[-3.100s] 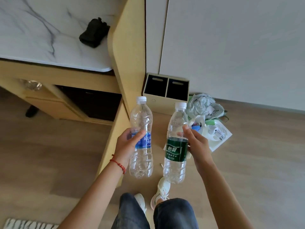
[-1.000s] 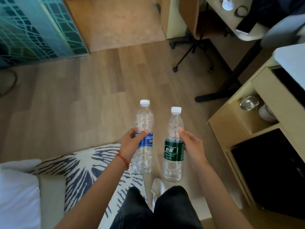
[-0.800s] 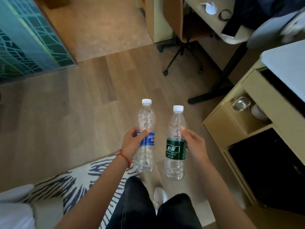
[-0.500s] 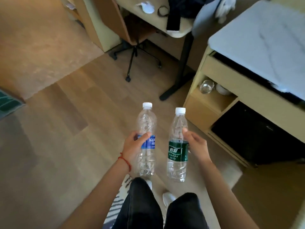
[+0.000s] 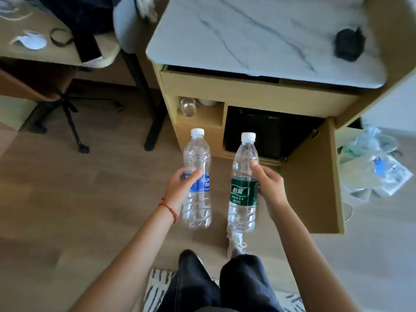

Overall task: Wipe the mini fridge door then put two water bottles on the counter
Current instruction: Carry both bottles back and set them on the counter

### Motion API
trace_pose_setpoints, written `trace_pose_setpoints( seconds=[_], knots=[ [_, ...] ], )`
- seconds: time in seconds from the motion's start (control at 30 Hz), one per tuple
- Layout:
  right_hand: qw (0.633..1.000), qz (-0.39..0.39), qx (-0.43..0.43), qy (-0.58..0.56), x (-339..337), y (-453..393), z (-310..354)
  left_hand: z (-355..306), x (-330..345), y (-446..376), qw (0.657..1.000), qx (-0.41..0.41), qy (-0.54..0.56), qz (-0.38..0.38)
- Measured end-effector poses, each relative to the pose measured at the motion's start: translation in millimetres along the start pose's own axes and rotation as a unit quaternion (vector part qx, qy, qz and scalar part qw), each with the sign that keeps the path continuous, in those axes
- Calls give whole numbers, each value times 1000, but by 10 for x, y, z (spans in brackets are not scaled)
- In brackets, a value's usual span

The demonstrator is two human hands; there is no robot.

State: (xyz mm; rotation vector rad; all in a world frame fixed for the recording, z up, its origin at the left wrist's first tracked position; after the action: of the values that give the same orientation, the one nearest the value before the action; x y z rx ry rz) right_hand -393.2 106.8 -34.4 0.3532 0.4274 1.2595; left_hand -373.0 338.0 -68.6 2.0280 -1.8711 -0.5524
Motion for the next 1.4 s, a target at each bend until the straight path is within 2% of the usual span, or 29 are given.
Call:
trace_pose_setpoints(
  seconds=[0.13, 0.5, 0.7, 0.9, 1.07, 1.23, 1.4],
  knots=[
    [999, -23, -16, -24, -381, -290, 211, -308, 604, -281, 998, 21, -23, 49],
    [997, -45, -57, -18, -1198, -1428, 1178, -1398, 1859, -1033, 994, 74, -4, 86],
    [995, -60, -74, -21, -1301, -1939, 1722, -1987, 2105, -1555, 991, 112, 25, 69],
    [990, -72, -111, -40, -1236, -2567, 2339, -2656, 2362, -2245, 981, 151, 37, 116],
    [982, -108, -142, -63, -1239, -3065, 2925, -3255, 2504, -2843, 977, 168, 60, 119],
    [966, -155, -196, -60, -1305, -3409, 3363, -3734, 2640, -3302, 968, 205, 45, 140],
    [949, -182, -250, -69, -1373, -3658, 3533, -3974, 2773, -3593, 955, 246, 12, 167]
  ],
)
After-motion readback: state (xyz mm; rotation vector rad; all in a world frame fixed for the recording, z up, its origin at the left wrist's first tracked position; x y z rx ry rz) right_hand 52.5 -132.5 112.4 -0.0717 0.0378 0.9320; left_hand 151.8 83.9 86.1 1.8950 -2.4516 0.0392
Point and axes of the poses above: each hand's wrist, its own y-axis away from the middle knuckle, its own x-axis out of the palm, z = x × y, the point moved 7 cm from there along -y, towards the middle knuckle
